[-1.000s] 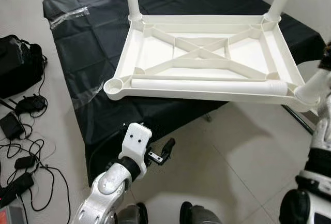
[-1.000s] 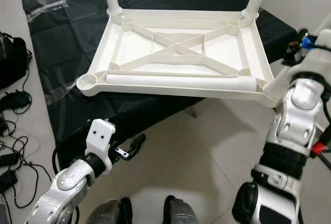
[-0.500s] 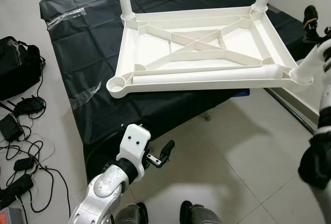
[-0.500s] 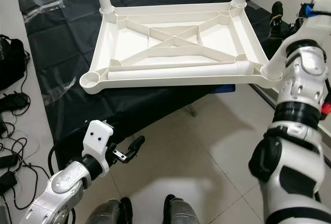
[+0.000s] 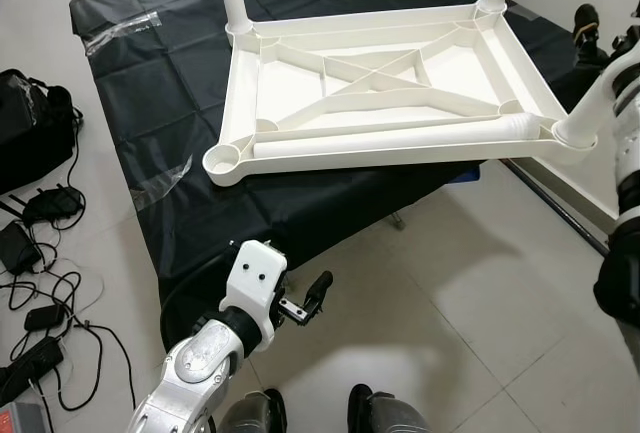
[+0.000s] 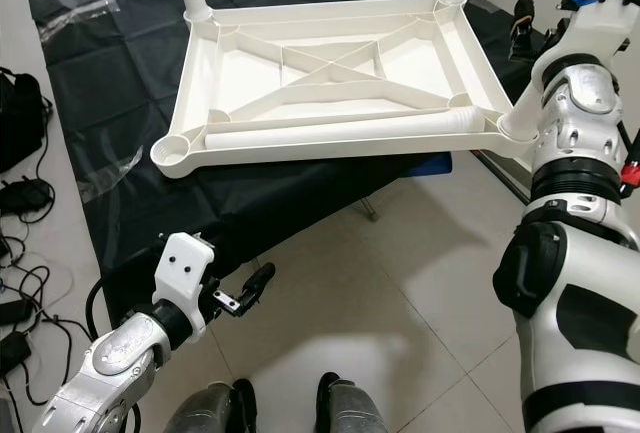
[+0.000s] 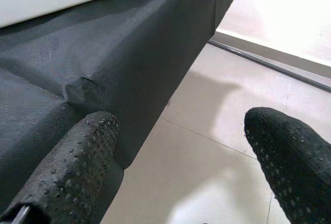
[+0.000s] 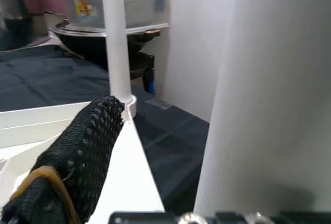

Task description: Building children table

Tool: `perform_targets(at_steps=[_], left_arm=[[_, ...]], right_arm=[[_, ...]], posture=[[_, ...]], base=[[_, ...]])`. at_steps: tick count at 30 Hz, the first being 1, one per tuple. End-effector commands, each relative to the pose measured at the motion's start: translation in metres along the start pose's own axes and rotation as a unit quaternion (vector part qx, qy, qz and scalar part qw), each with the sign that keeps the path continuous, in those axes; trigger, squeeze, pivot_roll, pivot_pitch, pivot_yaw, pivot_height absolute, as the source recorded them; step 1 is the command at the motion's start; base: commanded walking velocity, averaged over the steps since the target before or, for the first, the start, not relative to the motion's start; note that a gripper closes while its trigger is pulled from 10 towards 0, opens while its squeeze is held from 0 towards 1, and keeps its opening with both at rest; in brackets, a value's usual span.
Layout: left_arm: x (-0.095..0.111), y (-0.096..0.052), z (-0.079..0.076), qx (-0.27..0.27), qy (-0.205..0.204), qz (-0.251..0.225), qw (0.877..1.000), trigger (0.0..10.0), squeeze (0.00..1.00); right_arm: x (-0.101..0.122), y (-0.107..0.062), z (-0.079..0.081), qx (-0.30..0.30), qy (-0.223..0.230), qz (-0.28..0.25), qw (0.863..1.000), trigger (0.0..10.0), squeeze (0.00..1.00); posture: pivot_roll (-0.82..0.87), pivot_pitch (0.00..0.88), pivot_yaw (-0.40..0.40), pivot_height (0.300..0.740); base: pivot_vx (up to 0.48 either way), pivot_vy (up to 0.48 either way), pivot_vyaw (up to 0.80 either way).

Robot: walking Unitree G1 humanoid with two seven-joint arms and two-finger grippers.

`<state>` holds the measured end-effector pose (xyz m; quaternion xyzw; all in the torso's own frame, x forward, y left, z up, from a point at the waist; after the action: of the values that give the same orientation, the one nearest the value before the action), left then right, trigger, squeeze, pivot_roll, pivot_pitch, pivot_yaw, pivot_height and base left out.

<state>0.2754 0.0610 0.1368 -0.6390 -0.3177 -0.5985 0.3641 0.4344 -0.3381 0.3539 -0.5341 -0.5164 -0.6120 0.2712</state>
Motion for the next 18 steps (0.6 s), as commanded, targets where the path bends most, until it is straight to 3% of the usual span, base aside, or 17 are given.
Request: perform_targets(at_steps=[1, 4, 11, 16, 18], left_arm=[[-0.005, -0.003, -0.001, 0.001, 0.001, 0.011, 1.0, 10.0, 0.0], [-0.005, -0.002, -0.001, 0.002, -0.001, 0.011, 1.0, 10.0, 0.0], [-0.006, 0.001, -0.003, 0.001, -0.002, 0.01, 1.0, 10.0, 0.0], [-0.008, 0.003, -0.003, 0.0, -0.004, 0.009, 1.0, 10.0, 0.0], [-0.008, 0.004, -0.003, 0.0, -0.004, 0.009, 1.0, 10.0, 0.0]], right_arm=[[0.011, 0.002, 0.009, 0.009, -0.007, -0.021, 1.0, 10.0, 0.0], [0.017, 0.001, 0.013, 0.003, -0.006, -0.044, 0.999, 10.0, 0.0], [0.007, -0.009, 0.011, -0.029, 0.0, -0.067, 0.997, 10.0, 0.0], [-0.024, -0.038, 0.011, -0.056, 0.021, -0.056, 0.997, 10.0, 0.0], [-0.028, -0.042, 0.012, -0.059, 0.027, -0.05, 0.997, 10.0, 0.0]], posture=[[0.15, 0.277, 0.015, 0.74], [0.14, 0.265, 0.01, 0.74], [0.13, 0.242, 0.004, 0.74], [0.11, 0.223, 0.007, 0.74], [0.11, 0.22, 0.006, 0.74]], base=[[0.0, 0.0, 0.0], [0.0, 0.0, 0.0], [0.0, 0.0, 0.0], [0.0, 0.0, 0.0], [0.0, 0.0, 0.0]])
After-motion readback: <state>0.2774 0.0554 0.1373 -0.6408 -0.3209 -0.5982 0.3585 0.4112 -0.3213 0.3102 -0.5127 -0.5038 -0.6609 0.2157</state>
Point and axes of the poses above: a point about 5 cm out from each wrist's last joint towards the gripper, its own y axis pointing out of the wrist towards the gripper, its own x axis along the axis of the wrist's last joint, z = x × y, the point moved 6 cm from there along y, pointing out of the wrist towards the gripper, and after that the axes turned 4 degrees about -y, right-handed, at the moved point
